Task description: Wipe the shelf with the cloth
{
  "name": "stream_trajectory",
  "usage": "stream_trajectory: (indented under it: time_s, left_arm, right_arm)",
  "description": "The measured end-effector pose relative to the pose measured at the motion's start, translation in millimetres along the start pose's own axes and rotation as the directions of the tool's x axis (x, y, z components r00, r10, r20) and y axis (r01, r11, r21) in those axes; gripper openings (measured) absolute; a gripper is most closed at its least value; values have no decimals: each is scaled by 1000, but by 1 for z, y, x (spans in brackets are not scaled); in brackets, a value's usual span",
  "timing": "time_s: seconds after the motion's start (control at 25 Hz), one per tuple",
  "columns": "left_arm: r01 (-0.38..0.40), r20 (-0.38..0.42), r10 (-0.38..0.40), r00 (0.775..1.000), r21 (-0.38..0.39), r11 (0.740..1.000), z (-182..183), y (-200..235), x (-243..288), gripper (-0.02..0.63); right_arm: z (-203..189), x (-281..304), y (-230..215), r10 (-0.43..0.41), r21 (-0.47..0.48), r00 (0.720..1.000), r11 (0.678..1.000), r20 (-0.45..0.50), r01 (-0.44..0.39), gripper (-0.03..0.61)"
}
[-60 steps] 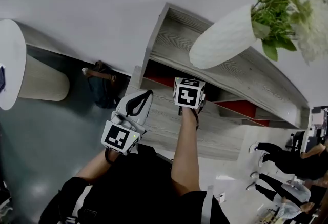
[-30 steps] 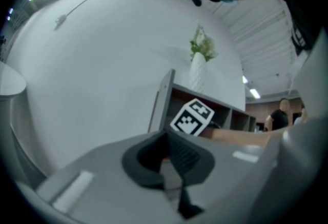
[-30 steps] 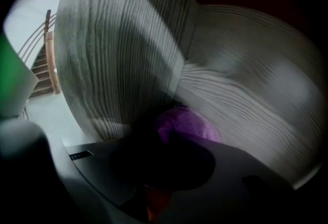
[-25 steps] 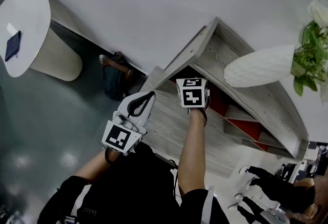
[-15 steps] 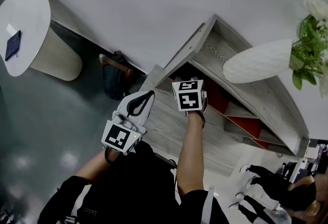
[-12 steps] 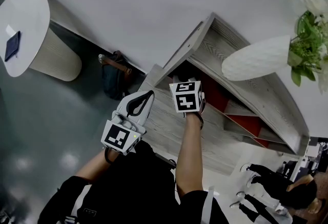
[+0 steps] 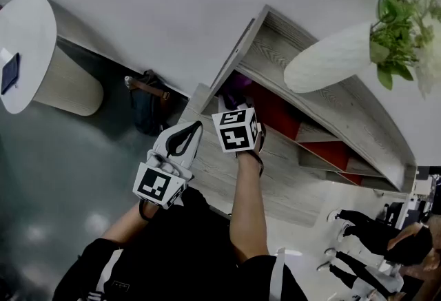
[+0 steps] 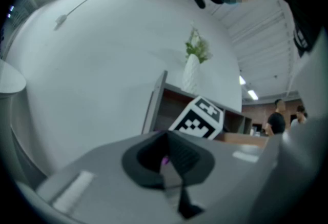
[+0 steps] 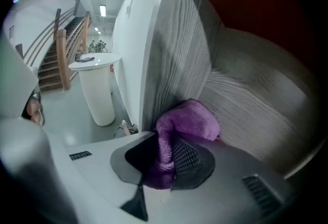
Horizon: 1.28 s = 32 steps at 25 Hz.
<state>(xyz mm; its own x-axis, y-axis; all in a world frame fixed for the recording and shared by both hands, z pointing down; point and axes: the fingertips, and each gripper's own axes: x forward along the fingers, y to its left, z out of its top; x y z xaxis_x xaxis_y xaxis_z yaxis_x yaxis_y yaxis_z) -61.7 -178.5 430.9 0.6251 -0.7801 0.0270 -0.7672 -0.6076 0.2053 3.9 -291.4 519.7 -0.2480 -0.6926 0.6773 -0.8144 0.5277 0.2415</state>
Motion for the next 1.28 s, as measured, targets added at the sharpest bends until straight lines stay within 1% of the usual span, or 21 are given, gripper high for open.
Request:
stream_trajectory:
  time_s: [0.2, 0.48, 0.72, 0.96, 1.08, 1.28]
  left_arm:
    - [9, 7, -9, 1000, 8, 1000, 4, -3, 1, 3]
    - [6, 11, -6, 1000, 15, 1000, 7, 1, -1, 2]
    - [28, 2, -28, 1000, 25, 999, 6, -4, -1, 3]
    - [60, -8, -60, 998, 23, 998, 3, -14, 4, 3]
    - [82, -10, -81, 997, 21, 996, 2, -22, 6, 3]
    - [113, -14, -112, 994, 18, 993, -2, -34, 9, 3]
  right_arm:
    - [-4, -4, 5, 8, 10, 1000, 1000, -1, -8, 67]
    - [-4, -5, 2, -19, 110, 1000, 994, -12, 20, 67]
    - [-10, -10, -1, -52, 147, 999, 988, -9, 52, 67]
    - [-25, -20, -17, -75, 225, 997, 971, -21, 78, 67]
    - [-37, -26, -29, -87, 273, 996, 958, -21, 90, 69]
    - [-59, -40, -48, -123, 324, 992, 938, -33, 127, 69]
